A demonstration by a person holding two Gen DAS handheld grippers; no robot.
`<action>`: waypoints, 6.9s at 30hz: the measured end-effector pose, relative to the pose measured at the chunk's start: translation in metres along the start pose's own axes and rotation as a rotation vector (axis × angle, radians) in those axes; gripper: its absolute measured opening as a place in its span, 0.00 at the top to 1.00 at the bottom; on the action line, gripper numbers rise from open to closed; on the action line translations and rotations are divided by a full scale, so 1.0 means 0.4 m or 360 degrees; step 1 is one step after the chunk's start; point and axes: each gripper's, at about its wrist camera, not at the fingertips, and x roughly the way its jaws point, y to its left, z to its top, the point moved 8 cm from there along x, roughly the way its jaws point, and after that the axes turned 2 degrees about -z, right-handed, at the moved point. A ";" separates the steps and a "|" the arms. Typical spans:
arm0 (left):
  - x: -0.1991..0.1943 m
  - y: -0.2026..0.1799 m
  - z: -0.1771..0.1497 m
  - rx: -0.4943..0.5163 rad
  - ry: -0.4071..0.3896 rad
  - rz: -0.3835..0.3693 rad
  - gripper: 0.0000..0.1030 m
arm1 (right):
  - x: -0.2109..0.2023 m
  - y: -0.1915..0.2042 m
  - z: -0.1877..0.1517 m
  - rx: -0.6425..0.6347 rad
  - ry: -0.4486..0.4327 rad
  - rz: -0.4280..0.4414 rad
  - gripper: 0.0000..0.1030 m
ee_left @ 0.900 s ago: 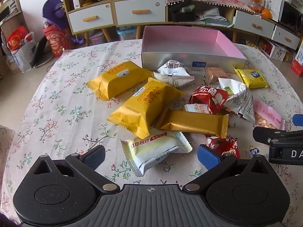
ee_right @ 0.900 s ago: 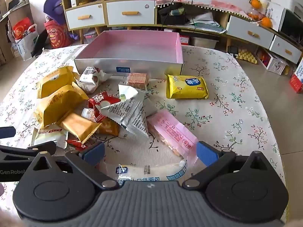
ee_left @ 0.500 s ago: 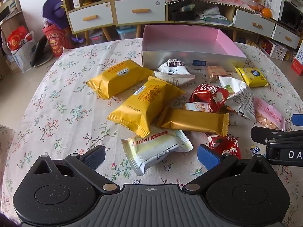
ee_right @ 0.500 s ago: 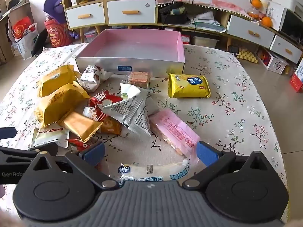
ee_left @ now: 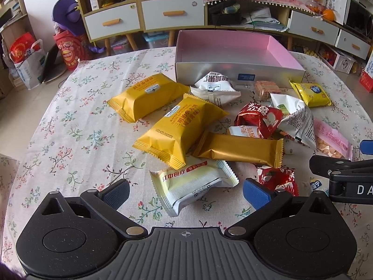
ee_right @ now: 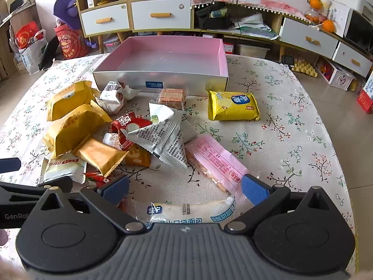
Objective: Organize snacks
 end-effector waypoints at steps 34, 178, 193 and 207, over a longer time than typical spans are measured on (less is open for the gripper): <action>0.003 0.001 0.000 -0.0001 -0.0003 0.0007 0.00 | 0.002 0.006 -0.001 -0.0008 0.0011 0.0002 0.00; 0.052 0.018 0.302 0.0009 -0.0264 -0.0233 0.62 | 0.086 -0.093 0.245 0.0638 -0.0097 0.0489 0.71; 0.264 -0.037 0.445 0.0088 -0.0371 -0.0201 0.62 | 0.210 -0.107 0.366 0.0591 -0.0249 0.0444 0.71; 0.348 -0.056 0.467 0.0116 -0.0404 -0.0195 0.59 | 0.282 -0.107 0.363 0.0602 -0.0168 0.0398 0.68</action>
